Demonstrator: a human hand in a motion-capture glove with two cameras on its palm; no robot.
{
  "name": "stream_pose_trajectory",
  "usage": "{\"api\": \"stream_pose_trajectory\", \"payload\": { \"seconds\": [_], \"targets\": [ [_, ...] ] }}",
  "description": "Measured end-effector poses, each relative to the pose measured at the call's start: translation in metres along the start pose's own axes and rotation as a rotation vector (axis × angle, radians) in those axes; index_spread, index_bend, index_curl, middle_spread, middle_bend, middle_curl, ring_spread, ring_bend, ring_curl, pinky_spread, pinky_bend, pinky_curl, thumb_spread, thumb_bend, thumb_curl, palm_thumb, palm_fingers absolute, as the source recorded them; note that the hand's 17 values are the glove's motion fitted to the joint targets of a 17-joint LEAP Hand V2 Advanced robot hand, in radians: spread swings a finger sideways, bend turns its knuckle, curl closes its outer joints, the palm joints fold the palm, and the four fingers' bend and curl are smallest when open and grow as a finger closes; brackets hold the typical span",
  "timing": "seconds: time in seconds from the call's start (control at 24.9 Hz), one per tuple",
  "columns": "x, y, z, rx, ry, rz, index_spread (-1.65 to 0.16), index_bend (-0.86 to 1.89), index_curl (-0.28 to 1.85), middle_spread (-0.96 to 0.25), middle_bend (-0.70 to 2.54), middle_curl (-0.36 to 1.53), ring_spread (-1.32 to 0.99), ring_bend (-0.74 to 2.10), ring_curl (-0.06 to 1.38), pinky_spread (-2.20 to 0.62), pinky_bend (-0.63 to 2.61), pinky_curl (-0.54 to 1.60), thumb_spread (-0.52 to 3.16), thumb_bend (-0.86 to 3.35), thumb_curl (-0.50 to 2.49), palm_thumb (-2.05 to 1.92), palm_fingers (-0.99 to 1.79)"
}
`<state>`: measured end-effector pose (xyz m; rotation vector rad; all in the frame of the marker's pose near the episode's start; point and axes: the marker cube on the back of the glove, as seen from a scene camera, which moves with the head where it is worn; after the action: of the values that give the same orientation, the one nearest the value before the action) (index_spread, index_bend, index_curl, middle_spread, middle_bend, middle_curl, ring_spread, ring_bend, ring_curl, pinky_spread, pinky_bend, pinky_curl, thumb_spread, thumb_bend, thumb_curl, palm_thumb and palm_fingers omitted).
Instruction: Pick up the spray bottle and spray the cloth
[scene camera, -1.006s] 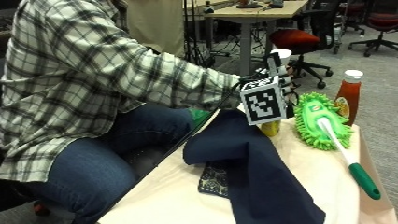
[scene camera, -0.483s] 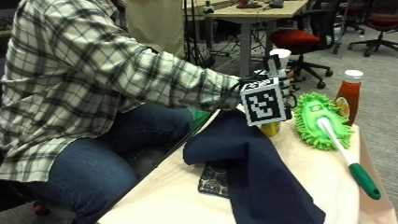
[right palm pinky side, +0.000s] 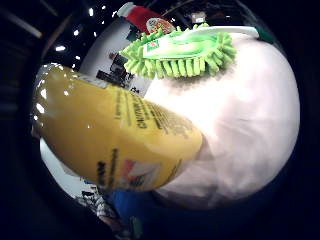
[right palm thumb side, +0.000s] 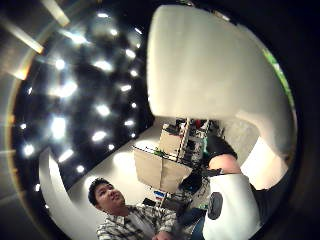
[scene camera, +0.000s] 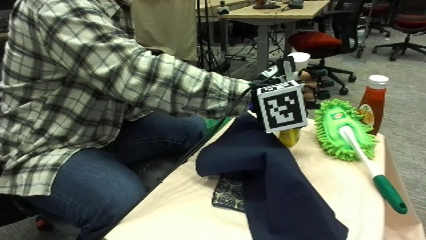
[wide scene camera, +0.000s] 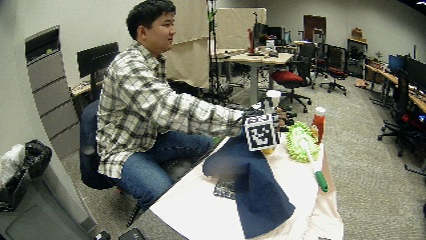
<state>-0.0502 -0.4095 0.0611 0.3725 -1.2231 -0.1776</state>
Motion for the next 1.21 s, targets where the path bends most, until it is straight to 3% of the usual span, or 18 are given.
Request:
{"api": "stream_pose_trajectory", "payload": {
  "seconds": [0.32,0.56,0.72,0.93,1.21],
  "targets": [
    [-0.036,0.038,-0.04,-0.067,0.271,-0.023,-0.39,0.13,0.29,-0.1,0.15,0.37,-0.04,0.22,0.35,0.15,0.33,0.38,0.81,-0.07,0.6,0.72,-0.08],
    [-0.068,0.094,-0.099,-0.088,0.726,0.075,-0.38,0.21,0.31,-0.1,0.19,0.36,-0.03,0.21,0.34,0.17,0.24,0.35,0.92,-0.07,0.54,0.58,0.02],
    [-0.084,0.155,-0.151,-0.083,1.001,0.166,-0.38,0.21,0.32,-0.1,0.2,0.36,-0.01,0.19,0.32,0.17,0.2,0.34,0.98,-0.06,0.51,0.5,0.04],
    [-0.099,0.246,-0.199,-0.04,1.136,0.278,-0.37,0.21,0.33,-0.1,0.2,0.35,0.01,0.18,0.31,0.17,0.18,0.32,1.03,-0.04,0.49,0.46,0.05],
    [-0.114,0.401,-0.195,0.032,1.234,0.324,-0.38,0.2,0.34,-0.1,0.19,0.35,0.04,0.18,0.3,0.18,0.18,0.32,1.07,-0.03,0.47,0.43,0.04]
  ]
}}
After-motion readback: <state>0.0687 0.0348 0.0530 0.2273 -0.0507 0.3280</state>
